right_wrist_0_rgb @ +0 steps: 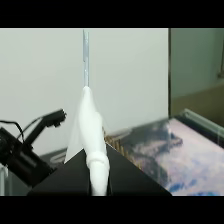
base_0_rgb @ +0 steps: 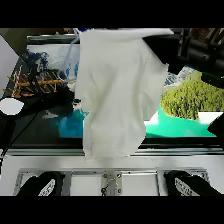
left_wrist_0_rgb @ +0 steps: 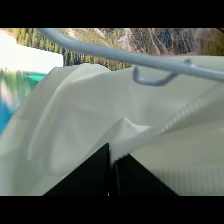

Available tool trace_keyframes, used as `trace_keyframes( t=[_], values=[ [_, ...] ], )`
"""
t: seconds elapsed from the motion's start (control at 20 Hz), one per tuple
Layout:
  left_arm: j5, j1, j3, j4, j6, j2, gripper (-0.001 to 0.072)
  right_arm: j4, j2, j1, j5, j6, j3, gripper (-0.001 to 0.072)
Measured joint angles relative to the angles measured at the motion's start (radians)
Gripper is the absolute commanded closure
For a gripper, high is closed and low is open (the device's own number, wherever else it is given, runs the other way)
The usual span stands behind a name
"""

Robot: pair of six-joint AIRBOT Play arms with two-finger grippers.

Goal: Fold the clothes and pants, and hang the long-sleeved shirts on hangers.

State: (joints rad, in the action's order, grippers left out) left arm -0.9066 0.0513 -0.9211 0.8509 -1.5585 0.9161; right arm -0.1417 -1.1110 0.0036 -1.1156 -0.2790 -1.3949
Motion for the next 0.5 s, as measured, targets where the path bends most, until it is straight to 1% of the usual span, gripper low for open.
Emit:
trace_keyframes(
  t=[0.05, 0.25, 0.5],
  values=[
    [0.001, 0.0, 0.0, 0.0, 0.0, 0.0, 0.0691, -0.024, 0.0, 0.0, 0.001, 0.033, 0.0, 0.0683],
    [-0.006, 0.0, 0.001, 0.008, 0.002, 0.001, 0.0691, -0.009, 0.0, 0.0, 0.006, 0.125, 0.0, 0.0682],
    [-0.01, 0.0, 0.001, 0.012, 0.003, 0.001, 0.0691, -0.011, 0.001, 0.0, 0.006, 0.164, 0.0, 0.0682]
  ],
)
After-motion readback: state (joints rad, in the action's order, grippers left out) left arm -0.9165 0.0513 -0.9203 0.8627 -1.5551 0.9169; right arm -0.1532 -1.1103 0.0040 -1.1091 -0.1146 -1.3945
